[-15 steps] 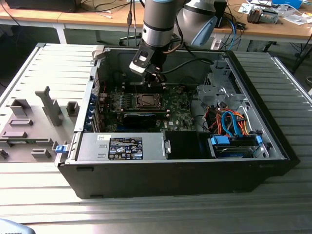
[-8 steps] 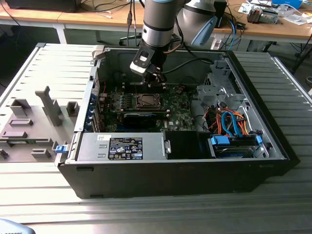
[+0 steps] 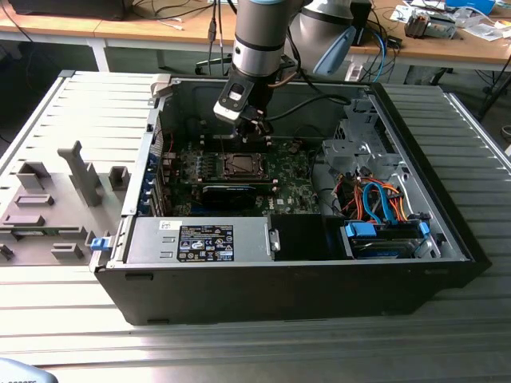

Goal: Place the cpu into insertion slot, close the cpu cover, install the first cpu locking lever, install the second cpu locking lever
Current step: 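Install the first cpu locking lever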

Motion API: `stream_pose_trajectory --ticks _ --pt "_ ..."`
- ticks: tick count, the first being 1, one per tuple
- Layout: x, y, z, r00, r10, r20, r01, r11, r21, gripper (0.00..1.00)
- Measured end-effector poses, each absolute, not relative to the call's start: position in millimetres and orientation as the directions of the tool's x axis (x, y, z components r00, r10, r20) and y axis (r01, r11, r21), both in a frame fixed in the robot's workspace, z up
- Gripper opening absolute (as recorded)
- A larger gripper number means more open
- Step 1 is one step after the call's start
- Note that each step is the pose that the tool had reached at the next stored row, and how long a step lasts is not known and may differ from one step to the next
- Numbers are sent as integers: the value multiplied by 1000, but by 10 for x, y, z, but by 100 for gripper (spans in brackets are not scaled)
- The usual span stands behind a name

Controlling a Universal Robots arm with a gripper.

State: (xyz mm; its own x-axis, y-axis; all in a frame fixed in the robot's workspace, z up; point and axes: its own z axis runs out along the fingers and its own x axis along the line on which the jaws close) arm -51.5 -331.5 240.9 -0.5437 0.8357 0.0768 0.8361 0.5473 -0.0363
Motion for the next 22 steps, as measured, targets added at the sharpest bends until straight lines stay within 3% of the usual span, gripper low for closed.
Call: stream_pose_trajectory --ticks 22 --pt "-515 -3315 2409 -584 808 77 809 587 -36 11"
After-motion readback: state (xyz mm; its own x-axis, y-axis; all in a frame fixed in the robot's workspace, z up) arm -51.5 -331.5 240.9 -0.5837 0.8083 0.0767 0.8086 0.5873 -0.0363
